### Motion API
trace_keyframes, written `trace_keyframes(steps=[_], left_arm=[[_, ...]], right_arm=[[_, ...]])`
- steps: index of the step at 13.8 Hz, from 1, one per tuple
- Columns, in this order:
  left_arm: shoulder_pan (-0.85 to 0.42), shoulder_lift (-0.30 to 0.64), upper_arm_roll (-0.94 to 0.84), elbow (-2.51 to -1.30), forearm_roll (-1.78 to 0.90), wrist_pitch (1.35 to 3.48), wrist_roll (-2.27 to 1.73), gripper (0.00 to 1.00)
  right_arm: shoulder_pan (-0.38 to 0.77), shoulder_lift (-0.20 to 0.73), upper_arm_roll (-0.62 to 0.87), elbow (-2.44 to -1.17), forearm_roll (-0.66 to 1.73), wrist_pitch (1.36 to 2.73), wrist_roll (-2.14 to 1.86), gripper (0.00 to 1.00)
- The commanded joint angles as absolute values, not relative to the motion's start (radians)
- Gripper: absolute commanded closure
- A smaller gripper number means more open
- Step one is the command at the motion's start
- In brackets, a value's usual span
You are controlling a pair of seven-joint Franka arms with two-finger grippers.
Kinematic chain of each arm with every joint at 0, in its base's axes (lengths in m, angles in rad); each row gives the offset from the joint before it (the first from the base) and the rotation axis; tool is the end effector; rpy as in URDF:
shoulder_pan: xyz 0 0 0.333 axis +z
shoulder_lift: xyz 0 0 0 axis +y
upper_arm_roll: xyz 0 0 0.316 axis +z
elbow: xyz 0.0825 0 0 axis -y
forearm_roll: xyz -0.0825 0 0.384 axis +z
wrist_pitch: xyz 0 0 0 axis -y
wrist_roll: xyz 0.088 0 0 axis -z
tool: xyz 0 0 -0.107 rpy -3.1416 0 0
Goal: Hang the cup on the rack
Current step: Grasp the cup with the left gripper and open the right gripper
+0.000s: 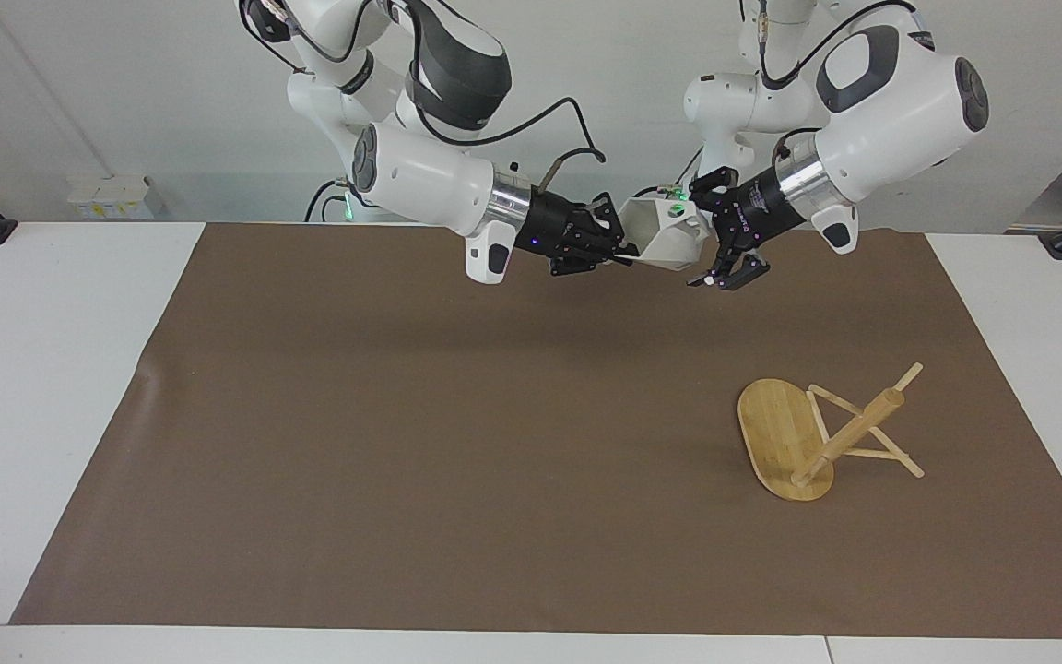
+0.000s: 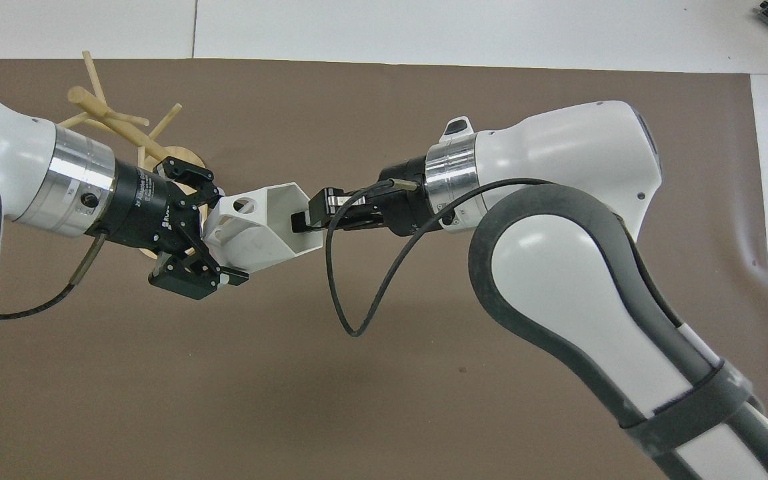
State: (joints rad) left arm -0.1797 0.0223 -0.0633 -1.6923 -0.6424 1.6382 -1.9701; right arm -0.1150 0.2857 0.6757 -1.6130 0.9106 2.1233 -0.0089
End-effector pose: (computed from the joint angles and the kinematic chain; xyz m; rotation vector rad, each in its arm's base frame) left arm 0.5328 -0.1940 0.5803 1.7374 2.1832 -0.8752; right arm 0.5686 0.3396 0.5425 -2.1068 -0.1253 0.0451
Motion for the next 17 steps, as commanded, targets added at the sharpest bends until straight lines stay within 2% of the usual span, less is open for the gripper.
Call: trace_keyframes(steps=[1, 2, 4, 15, 16, 17], left_arm=[[-0.199, 0.025, -0.058, -1.684, -0.657, 1.649, -2.000, 0.00], [-0.198, 0.022, -0.058, -1.684, -0.658, 1.649, -2.002, 0.02], [-0.190, 0.012, -0.058, -1.684, -0.657, 1.652, -1.999, 1.00], [-0.187, -0.014, -0.051, -1.687, -0.641, 1.704, -2.029, 1.00], [-0.187, -0.015, -0.051, -1.687, -0.640, 1.706, -2.034, 1.00], [-0.186, -0.020, -0.051, -1.687, -0.640, 1.706, -2.043, 1.00]], right_arm=[[-0.124, 0.281, 0.683, -1.608, 0.937, 2.109, -0.025, 1.00], [-0.124, 0.281, 0.683, -1.608, 0.937, 2.109, -0.025, 1.00], [-0.124, 0.281, 0.683, -1.609, 0.937, 2.109, -0.025, 1.00], [-0.123, 0.268, 0.686, -1.608, 0.923, 2.129, -0.018, 1.00], [-0.123, 0.267, 0.686, -1.609, 0.923, 2.129, -0.018, 0.98], [-0.123, 0.267, 0.686, -1.609, 0.923, 2.129, -0.018, 0.88]])
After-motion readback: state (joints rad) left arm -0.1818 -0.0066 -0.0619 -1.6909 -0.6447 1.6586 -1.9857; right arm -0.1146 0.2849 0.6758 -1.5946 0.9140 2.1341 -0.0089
